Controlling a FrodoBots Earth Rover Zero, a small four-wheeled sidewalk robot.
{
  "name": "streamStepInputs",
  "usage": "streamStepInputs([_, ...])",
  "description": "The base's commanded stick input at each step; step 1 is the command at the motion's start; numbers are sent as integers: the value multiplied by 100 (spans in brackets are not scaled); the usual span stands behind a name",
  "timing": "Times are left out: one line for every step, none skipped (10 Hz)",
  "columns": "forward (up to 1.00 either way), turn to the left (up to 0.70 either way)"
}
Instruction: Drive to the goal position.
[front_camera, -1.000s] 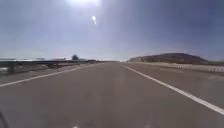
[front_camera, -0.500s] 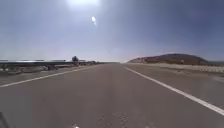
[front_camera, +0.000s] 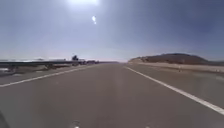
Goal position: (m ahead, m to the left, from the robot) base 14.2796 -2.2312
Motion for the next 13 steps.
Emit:
streamStepInputs([100, 0])
streamStepInputs([100, 0])
streamStepInputs([100, 0])
streamStepInputs([100, 0])
streamStepInputs([100, 0])
streamStepInputs([100, 0])
streamStepInputs([100, 0])
streamStepInputs([100, 0])
streamStepInputs([100, 0])
streamStepInputs([100, 0])
streamStepInputs([100, 0])
streamStepInputs([100, 0])
streamStepInputs([100, 0])
